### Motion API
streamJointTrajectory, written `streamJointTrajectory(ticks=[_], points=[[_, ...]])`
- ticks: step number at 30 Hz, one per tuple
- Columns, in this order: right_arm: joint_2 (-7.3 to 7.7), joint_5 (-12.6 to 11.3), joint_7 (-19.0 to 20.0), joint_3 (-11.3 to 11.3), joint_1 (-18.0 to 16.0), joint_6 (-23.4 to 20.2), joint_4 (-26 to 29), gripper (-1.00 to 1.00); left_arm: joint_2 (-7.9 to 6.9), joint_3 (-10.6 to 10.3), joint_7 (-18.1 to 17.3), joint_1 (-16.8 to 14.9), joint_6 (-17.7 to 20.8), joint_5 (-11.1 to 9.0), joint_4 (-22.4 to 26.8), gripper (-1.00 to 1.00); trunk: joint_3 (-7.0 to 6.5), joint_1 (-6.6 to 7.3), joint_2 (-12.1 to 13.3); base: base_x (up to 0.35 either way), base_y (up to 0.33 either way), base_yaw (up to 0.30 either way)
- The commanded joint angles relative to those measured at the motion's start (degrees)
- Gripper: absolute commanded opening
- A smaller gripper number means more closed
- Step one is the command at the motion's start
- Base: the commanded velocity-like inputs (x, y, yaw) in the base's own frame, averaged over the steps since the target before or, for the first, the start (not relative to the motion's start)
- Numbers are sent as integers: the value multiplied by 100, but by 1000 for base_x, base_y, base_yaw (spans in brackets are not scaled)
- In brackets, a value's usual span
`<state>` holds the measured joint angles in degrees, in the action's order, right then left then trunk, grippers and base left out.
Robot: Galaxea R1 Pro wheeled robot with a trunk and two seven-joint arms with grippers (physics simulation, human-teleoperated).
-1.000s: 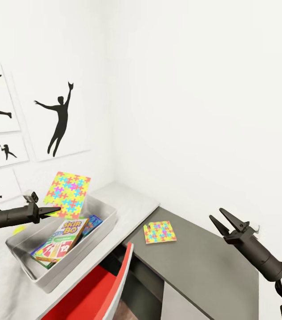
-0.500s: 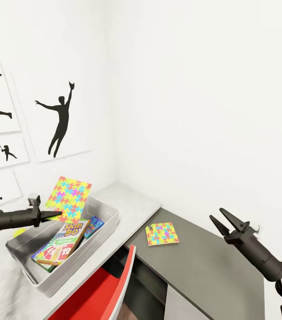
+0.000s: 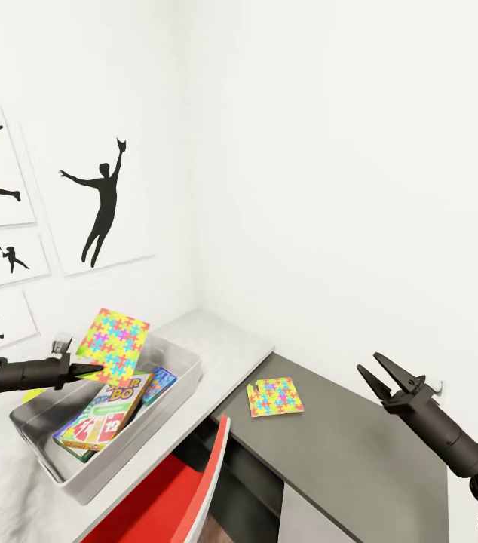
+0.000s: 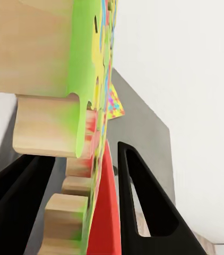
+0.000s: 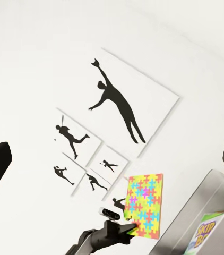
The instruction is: Put all the toys in the child's room - the three board games (two on the bed and one on the table), the two jigsaw puzzles on the table, and the tennis ball on the table - inside the toy box on the table in the child's room.
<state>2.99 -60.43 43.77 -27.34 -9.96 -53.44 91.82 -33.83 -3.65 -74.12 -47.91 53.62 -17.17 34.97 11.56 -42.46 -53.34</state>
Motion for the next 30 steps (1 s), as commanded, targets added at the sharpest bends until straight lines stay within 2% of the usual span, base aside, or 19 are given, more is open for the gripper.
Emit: streamJointTrajectory(ticks=[1, 4, 7, 10, 22, 30], points=[[3, 6, 21, -7, -6, -28, 1, 100, -4, -25, -4, -10, 55, -24, -4, -100, 9, -1, -6, 0, 0, 0], [12, 5, 39, -43, -6, -39, 2, 100, 3, -25, 70, -14, 68, 20, -6, -100, 9, -1, -6, 0, 0, 0], [16, 5, 43, -258, -6, -81, -2, 100, 13, -22, 356, -30, 109, 230, -7, -100, 9, -1, -6, 0, 0, 0], [22, 5, 50, -365, -6, -108, -5, 100, 16, -20, 471, -71, 126, 301, -7, -100, 11, -1, -6, 0, 0, 0], [28, 5, 63, -472, -6, -129, 17, 100, 112, -16, 615, -95, 95, 346, -7, -100, 107, -1, -6, 0, 0, 0], [34, 5, 70, -691, 2, -148, 20, 100, 114, -23, 618, -95, 35, 346, -7, -100, 182, -1, -6, 0, 0, 0]])
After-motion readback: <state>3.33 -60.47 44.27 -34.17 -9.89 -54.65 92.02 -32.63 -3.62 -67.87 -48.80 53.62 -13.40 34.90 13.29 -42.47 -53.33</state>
